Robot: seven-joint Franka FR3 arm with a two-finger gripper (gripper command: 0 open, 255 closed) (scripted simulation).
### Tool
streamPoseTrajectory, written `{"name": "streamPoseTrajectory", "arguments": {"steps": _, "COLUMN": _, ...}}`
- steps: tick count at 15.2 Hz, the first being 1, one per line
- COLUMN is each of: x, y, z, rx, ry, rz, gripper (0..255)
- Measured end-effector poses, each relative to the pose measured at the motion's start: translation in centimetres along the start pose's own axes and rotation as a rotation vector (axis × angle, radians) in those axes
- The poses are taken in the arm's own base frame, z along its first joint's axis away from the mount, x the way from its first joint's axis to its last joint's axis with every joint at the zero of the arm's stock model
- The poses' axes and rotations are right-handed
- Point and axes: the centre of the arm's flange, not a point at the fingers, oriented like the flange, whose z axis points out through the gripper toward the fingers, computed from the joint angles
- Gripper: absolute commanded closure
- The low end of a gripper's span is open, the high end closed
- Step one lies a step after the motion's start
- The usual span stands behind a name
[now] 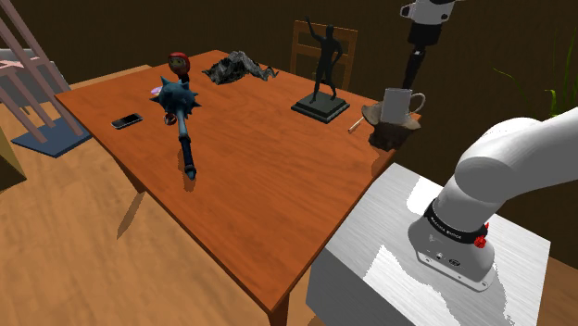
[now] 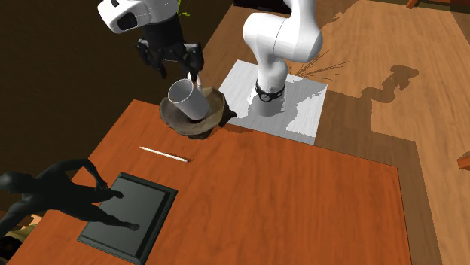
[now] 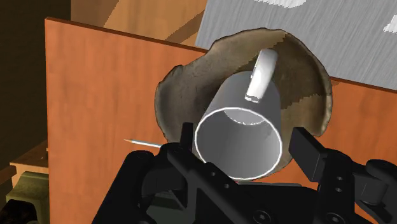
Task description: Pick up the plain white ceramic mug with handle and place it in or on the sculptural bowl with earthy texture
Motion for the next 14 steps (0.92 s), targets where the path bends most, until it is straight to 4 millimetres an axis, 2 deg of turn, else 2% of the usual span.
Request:
{"name": "streamPoseTrajectory", "arguments": {"steps": 3, "x": 0.0, "y": 0.0, "z": 0.0, "rx": 0.0, "ry": 0.0, "rz": 0.0, "gripper": 0}}
{"name": "streamPoseTrajectory", "arguments": {"steps": 8, "x": 0.0, "y": 0.1, "z": -4.4, "rx": -0.001, "ry": 0.001, "rz": 0.0, "gripper": 0}}
{"name": "streamPoseTrajectory", "arguments": {"steps": 14, "x": 0.0, "y": 0.0, "z": -5.0, "rx": 0.0, "ry": 0.0, "rz": 0.0, "gripper": 0}}
